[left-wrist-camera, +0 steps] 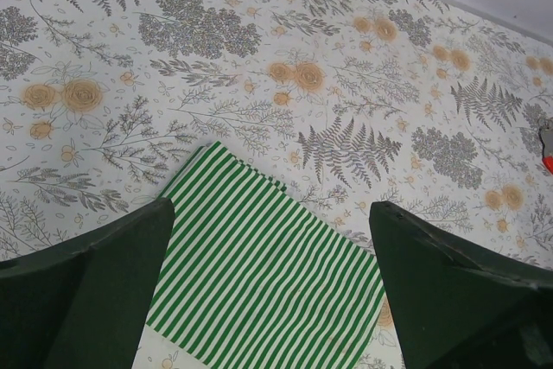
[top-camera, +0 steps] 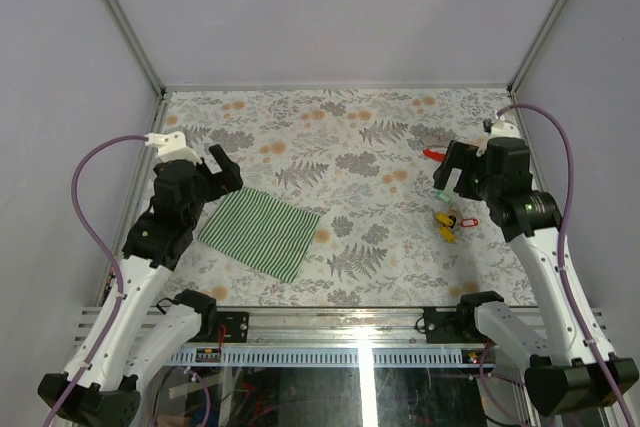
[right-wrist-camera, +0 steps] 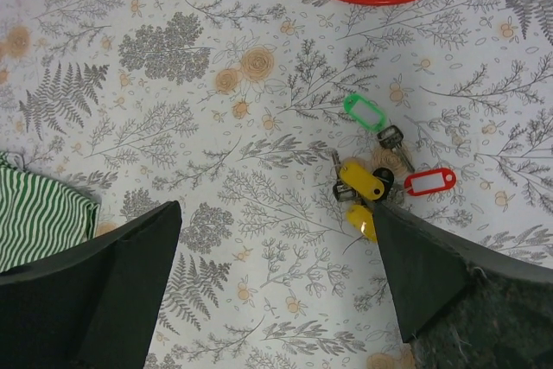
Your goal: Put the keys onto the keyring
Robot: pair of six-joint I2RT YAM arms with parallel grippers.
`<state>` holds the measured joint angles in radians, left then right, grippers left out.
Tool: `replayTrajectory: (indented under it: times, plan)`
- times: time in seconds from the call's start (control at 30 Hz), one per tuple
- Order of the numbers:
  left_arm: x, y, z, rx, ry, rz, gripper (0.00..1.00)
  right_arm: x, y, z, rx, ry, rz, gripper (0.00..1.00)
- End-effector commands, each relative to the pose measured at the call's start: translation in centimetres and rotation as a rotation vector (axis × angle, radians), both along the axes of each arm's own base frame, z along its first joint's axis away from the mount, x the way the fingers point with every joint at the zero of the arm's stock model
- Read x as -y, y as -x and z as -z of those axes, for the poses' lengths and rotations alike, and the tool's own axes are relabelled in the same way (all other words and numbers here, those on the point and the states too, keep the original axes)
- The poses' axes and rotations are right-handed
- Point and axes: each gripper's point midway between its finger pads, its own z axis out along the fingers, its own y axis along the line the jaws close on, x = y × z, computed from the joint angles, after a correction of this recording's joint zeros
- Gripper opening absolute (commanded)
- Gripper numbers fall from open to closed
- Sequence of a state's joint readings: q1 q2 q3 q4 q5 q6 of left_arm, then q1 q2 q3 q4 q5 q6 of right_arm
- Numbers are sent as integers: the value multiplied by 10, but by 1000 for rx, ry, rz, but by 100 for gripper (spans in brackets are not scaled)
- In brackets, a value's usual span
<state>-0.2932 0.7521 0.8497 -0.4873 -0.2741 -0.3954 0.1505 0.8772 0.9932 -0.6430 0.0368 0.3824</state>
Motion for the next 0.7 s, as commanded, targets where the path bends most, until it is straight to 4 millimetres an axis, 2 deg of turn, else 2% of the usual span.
replayTrajectory:
  times: [0.0, 0.1, 0.23, 0.43, 0.67]
  plan:
    - [0, 0, 3, -6, -7, -3, 100, -7, -32, -21, 40, 40, -63, 99]
    - [15, -1, 16, -62, -9, 88, 100, -17, -55, -13, 19, 42, -112, 100]
    - [24, 2, 38, -137, -15, 141, 100, -17, -92, 13, -24, 80, -112, 99]
    - [31, 3, 42, -146, -4, 175, 100, -31, -139, 41, -79, 82, -191, 99]
    - [37, 1, 47, -164, -16, 196, 100, -29, -173, 84, -164, 101, -202, 99]
